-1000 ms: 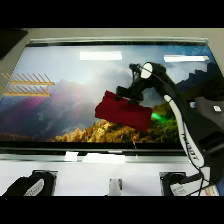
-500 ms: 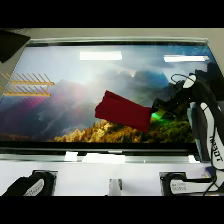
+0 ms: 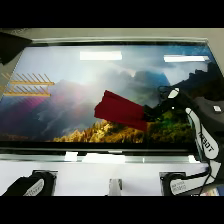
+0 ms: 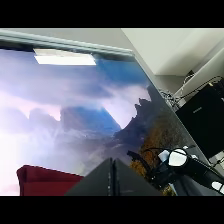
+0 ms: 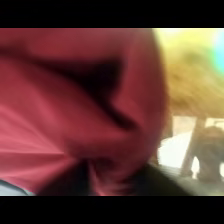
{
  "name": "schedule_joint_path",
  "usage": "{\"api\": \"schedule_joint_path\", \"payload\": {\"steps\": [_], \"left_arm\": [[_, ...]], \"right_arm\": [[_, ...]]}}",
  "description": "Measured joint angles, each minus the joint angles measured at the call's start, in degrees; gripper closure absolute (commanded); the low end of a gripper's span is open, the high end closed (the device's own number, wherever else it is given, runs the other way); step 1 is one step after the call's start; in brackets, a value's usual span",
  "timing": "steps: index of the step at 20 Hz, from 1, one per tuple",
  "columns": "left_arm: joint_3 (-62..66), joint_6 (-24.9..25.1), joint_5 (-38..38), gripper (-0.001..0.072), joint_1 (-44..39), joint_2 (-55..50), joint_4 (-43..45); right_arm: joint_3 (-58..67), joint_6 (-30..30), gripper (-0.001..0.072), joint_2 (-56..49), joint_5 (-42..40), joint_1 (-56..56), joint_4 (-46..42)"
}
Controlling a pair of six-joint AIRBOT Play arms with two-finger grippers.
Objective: Fold the shirts.
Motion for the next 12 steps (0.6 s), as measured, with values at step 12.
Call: {"api": "schedule_joint_path", "payload": {"steps": [12], "left_arm": [[0.00, 0.66, -2.91, 0.0674, 0.00, -2.58, 4.37]], "right_arm": [[24.15, -2.56, 0.0683, 8.96, 13.33, -25.18, 1.25]]}}
